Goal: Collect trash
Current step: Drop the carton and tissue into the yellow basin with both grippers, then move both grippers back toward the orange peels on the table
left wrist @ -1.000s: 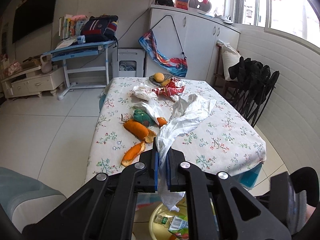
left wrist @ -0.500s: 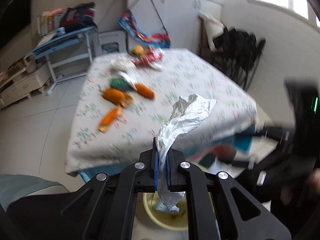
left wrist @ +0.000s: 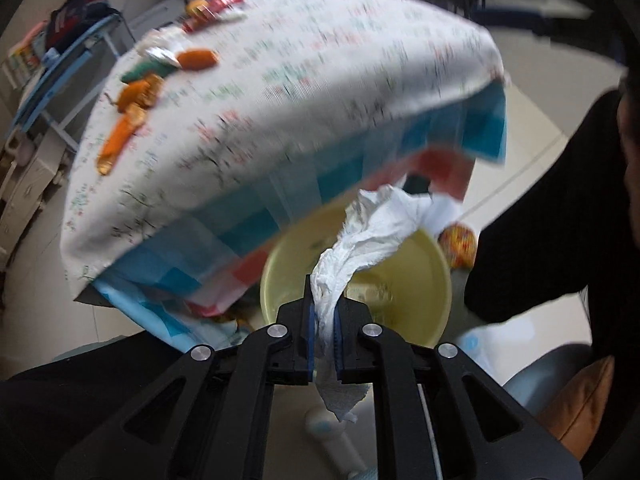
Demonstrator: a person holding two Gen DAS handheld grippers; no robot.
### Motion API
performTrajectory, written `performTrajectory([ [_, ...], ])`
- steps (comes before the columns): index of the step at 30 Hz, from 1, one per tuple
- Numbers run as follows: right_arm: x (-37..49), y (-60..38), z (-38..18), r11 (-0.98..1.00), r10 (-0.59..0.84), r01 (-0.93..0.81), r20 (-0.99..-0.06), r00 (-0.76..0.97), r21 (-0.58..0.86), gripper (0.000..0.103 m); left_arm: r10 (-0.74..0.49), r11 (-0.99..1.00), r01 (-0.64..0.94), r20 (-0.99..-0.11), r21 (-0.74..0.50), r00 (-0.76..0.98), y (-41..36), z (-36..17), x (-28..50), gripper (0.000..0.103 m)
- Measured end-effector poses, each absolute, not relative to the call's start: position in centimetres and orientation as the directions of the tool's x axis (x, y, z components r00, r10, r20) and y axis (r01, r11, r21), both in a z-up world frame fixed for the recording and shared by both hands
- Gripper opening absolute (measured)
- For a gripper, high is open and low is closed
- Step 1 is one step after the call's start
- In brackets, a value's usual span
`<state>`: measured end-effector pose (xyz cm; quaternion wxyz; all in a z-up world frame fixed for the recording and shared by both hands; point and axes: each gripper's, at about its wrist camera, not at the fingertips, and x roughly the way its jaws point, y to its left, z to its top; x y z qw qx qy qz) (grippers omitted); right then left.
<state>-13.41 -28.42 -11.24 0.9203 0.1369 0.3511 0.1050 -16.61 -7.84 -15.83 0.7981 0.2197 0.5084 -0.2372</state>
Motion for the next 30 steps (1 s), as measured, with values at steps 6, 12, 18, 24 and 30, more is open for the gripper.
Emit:
performTrajectory([
  [6, -13.3, -28.6, -11.3, 0.939, 0.287, -0.09, -0.615, 0.734, 0.331, 0.08, -0.121, 0.787, 0.601, -0.921, 0.139, 0.371, -8.0, -16.2, -16.6, 0.049],
  [12, -13.3, -28.9, -11.4, 0.938, 0.283, -0.081, -0.613, 0.737, 0.336, 0.081, -0.136, 0.792, 0.596, -0.912, 0.134, 0.387, -7.9, -15.5, -16.7, 0.054],
  [18, -13.3, -28.9, -11.3, 0.939, 0.279, -0.078, -0.612, 0.739, 0.335, 0.081, -0.195, 0.854, 0.508, -0.836, 0.113, 0.513, -6.3, -12.2, -15.9, 0.055],
  [24, -13.3, -28.8, -11.3, 0.943, 0.273, -0.081, -0.612, 0.743, 0.322, 0.081, -0.197, 0.958, 0.287, -0.694, 0.015, 0.693, -1.9, -7.9, -14.8, 0.069],
  [30, -13.5, -28.3, -10.9, 0.95, 0.264, -0.098, -0.597, 0.758, 0.295, 0.081, -0.121, 0.99, 0.139, -0.654, -0.025, 0.746, 0.7, -6.6, -13.9, 0.07],
])
